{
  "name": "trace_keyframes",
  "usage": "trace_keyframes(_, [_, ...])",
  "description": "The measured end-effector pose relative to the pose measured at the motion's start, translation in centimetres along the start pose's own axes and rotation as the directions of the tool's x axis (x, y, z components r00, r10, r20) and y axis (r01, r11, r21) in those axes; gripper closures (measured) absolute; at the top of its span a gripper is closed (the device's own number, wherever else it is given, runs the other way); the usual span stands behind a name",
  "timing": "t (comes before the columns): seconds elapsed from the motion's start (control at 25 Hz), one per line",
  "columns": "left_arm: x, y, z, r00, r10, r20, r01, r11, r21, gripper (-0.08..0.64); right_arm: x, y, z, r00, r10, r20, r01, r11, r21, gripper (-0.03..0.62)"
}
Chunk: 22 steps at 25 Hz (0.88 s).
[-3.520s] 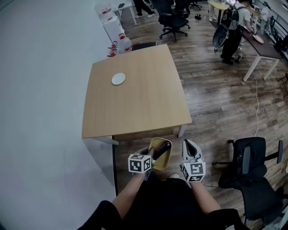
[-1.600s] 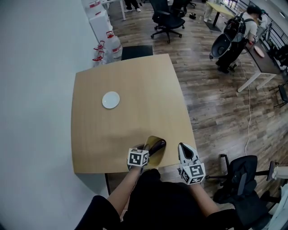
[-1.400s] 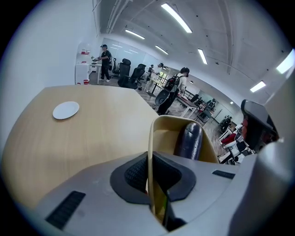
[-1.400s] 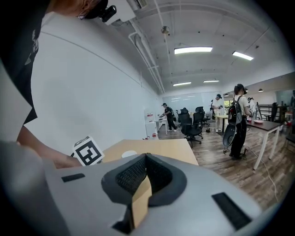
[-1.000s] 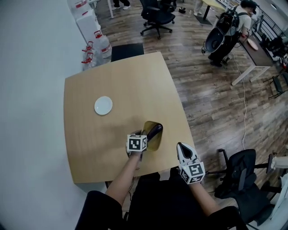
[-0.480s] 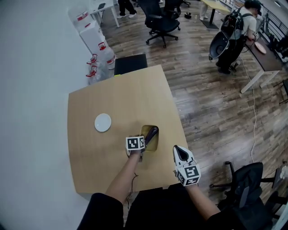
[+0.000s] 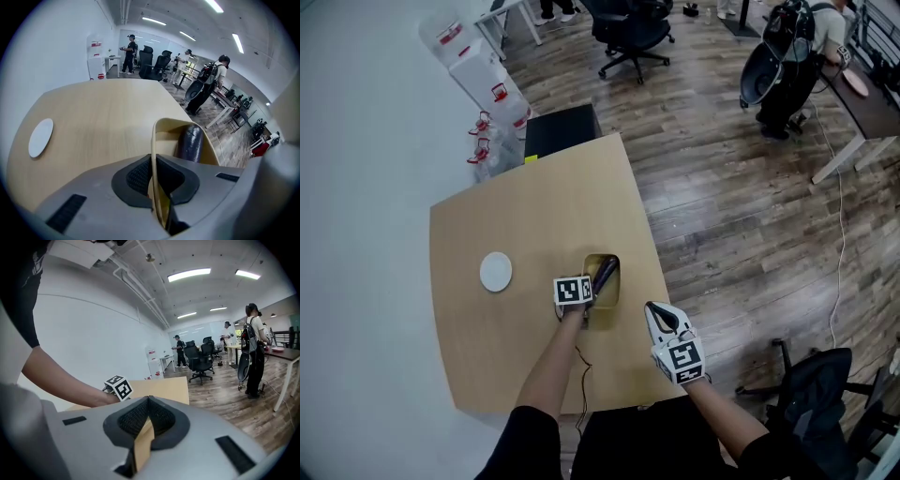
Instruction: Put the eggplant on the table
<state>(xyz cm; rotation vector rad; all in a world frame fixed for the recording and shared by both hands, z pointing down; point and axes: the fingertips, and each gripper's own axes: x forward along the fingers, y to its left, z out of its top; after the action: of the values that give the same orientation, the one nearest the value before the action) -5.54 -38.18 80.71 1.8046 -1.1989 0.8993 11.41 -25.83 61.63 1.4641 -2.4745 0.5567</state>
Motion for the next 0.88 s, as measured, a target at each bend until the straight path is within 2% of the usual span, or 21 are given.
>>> trace_keyframes(0.28, [3.7, -0.9, 0.1, 1.000, 0.016, -0.012, -0.016, 0.999, -0.030, 0.541, 0.8, -5.2, 0.2, 1.000, -0.006, -0.026, 0.006, 1.000, -0.014, 0.532])
trace_keyframes(0.44, [4.8, -1.1, -0.8, 0.999, 0.005, -0.040, -0.009, 0.995, -0.099, 0.541, 0.4, -7.0, -1.1, 0.998, -0.036, -0.048, 0.035, 0.999, -0.016, 0.532])
trace_keyframes(0.52, [4.8, -1.2, -0.9, 0.999, 0.010, -0.052, -0.017, 0.992, -0.126, 0.540, 0.2, -7.3, -1.6, 0.997, -0.044, -0.060, 0.043, 0.999, -0.008, 0.532])
trace_keyframes(0.72, [4.5, -1.9, -0.4, 0.999, 0.002, -0.038, -0.006, 0.995, -0.099, 0.540, -0.1, -6.2, -2.2, 0.997, -0.023, -0.071, 0.022, 1.000, -0.017, 0.532])
trace_keyframes(0.88, [2.8, -2.0, 0.2, 1.000, -0.012, -0.008, 0.011, 0.994, -0.107, 0.538, -0.3, -4.7, -1.8, 0.998, -0.019, -0.060, 0.018, 1.000, -0.014, 0.532])
